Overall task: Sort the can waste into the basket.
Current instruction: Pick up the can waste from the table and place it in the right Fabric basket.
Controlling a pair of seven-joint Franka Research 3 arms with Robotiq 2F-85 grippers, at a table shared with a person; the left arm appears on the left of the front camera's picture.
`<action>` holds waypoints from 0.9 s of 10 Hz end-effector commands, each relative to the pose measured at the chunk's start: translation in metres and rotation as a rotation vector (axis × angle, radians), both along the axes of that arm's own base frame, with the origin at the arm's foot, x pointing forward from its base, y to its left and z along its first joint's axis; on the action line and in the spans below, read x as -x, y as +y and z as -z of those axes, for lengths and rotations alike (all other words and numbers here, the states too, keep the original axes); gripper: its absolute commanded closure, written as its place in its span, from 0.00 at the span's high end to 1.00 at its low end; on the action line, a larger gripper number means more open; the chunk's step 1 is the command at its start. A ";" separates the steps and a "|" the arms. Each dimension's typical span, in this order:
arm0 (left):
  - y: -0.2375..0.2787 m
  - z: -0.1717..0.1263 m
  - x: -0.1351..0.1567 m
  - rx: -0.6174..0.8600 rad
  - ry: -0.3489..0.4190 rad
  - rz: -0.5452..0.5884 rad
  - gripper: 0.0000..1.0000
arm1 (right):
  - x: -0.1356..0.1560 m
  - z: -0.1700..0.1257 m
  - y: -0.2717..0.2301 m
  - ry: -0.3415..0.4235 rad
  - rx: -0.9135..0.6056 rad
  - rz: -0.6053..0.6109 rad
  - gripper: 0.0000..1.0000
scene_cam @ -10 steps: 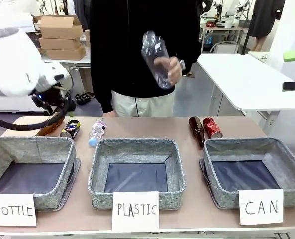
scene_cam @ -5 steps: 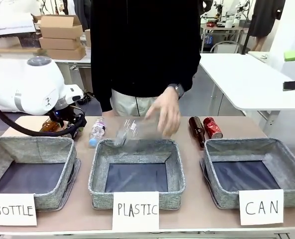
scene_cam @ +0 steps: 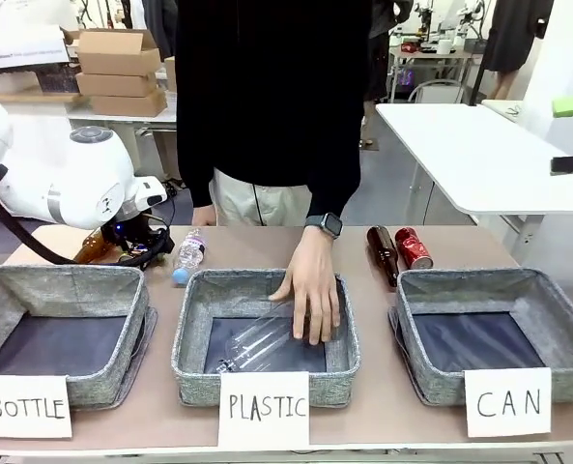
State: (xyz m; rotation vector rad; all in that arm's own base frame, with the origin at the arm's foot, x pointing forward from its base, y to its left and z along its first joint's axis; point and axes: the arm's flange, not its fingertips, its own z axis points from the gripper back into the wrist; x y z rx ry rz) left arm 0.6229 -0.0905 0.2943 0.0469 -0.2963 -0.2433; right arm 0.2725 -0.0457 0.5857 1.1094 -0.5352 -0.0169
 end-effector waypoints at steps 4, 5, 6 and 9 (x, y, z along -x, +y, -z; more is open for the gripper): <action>0.000 -0.001 -0.003 0.015 0.041 -0.008 0.02 | -0.004 -0.001 0.001 -0.027 -0.013 -0.009 1.00; 0.002 -0.003 -0.003 0.018 0.033 -0.007 0.00 | -0.004 -0.001 0.001 -0.027 -0.013 -0.009 1.00; 0.004 -0.004 -0.003 0.019 0.032 -0.011 0.00 | -0.004 -0.001 0.001 -0.027 -0.013 -0.009 1.00; 0.008 -0.008 -0.002 0.041 0.032 -0.014 0.00 | -0.004 -0.001 0.001 -0.027 -0.013 -0.009 1.00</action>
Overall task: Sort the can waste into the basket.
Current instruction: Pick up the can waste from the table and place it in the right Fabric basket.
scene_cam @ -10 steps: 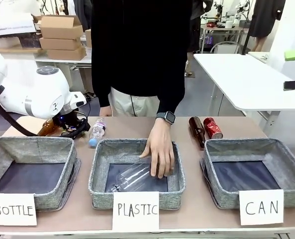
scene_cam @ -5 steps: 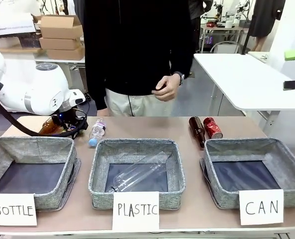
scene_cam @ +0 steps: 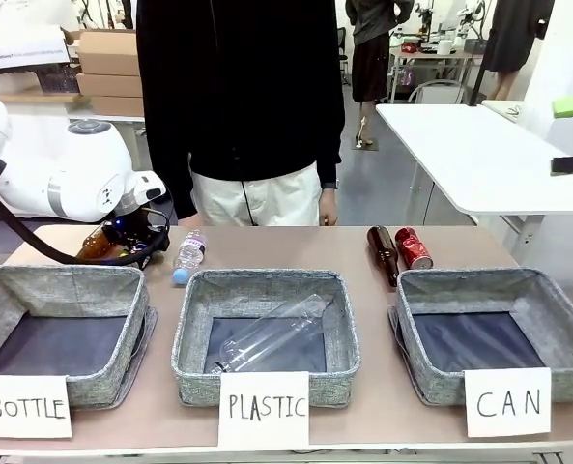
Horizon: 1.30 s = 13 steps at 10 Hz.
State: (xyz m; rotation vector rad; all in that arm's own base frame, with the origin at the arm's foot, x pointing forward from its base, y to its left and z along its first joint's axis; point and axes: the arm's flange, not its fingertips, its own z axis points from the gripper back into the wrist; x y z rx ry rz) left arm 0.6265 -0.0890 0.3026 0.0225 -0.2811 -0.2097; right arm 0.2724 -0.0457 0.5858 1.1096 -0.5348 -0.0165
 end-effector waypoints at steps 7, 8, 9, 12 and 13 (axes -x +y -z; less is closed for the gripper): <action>0.060 -0.219 0.059 0.209 -0.044 -0.014 0.00 | -0.004 -0.001 0.001 -0.027 -0.013 -0.008 1.00; 0.068 -0.252 0.089 0.303 -0.037 0.100 0.00 | -0.004 -0.001 0.001 -0.027 -0.013 -0.008 1.00; 0.076 -0.275 0.118 0.374 -0.026 0.184 0.00 | -0.004 -0.001 0.001 -0.027 -0.013 -0.008 1.00; 0.102 -0.317 0.244 0.362 -0.102 0.333 0.00 | -0.004 -0.001 0.001 -0.027 -0.013 -0.008 1.00; 0.104 -0.323 0.280 0.344 -0.157 0.340 0.00 | -0.004 -0.001 0.001 -0.027 -0.013 -0.008 1.00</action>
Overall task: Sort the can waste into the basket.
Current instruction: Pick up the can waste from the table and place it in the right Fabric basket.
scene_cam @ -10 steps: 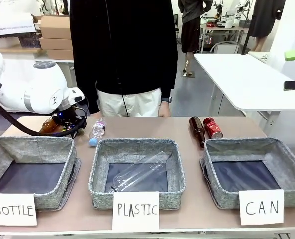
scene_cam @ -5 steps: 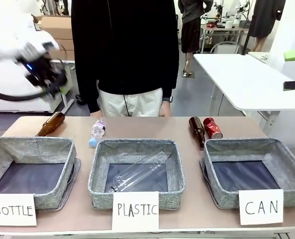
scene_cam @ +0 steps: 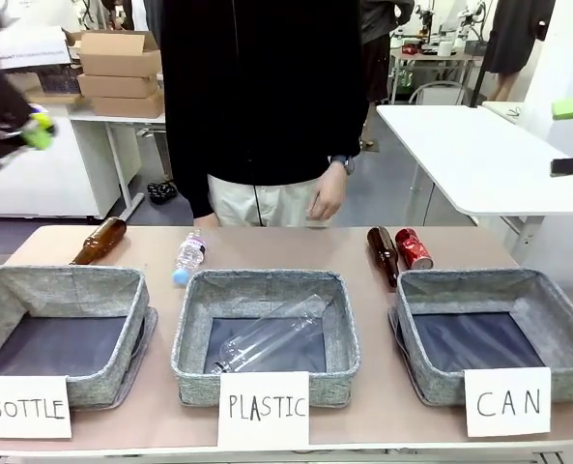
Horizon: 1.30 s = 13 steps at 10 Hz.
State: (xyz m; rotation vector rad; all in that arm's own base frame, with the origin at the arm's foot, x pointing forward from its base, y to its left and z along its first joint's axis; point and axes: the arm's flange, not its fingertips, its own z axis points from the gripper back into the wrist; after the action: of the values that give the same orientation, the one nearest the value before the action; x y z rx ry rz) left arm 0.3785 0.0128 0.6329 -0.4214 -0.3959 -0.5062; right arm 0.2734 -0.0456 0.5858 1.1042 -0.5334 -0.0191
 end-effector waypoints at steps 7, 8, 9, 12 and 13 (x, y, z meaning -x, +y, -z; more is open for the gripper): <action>-0.063 0.006 0.042 0.021 -0.179 0.151 0.52 | 0.015 -0.015 -0.031 -0.026 0.085 0.144 1.00; -0.140 0.004 0.036 0.058 -0.251 0.344 0.52 | 0.038 -0.018 -0.065 -0.042 0.118 0.191 1.00; -0.216 0.000 0.037 0.076 -0.304 0.508 0.52 | 0.064 -0.012 -0.104 -0.057 0.161 0.251 1.00; -0.437 0.036 0.089 0.115 -0.593 0.891 0.52 | 0.152 0.041 -0.197 0.045 0.051 0.579 1.00; -0.483 0.064 0.114 0.124 -0.686 0.954 0.52 | 0.171 0.063 -0.200 0.071 0.002 0.606 1.00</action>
State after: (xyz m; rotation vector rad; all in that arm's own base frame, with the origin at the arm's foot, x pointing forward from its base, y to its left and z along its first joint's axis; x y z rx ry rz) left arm 0.2320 -0.4482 0.5902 -0.5068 -0.7504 -1.5040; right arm 0.1083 -0.2535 0.5371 0.8596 -0.7976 -0.5314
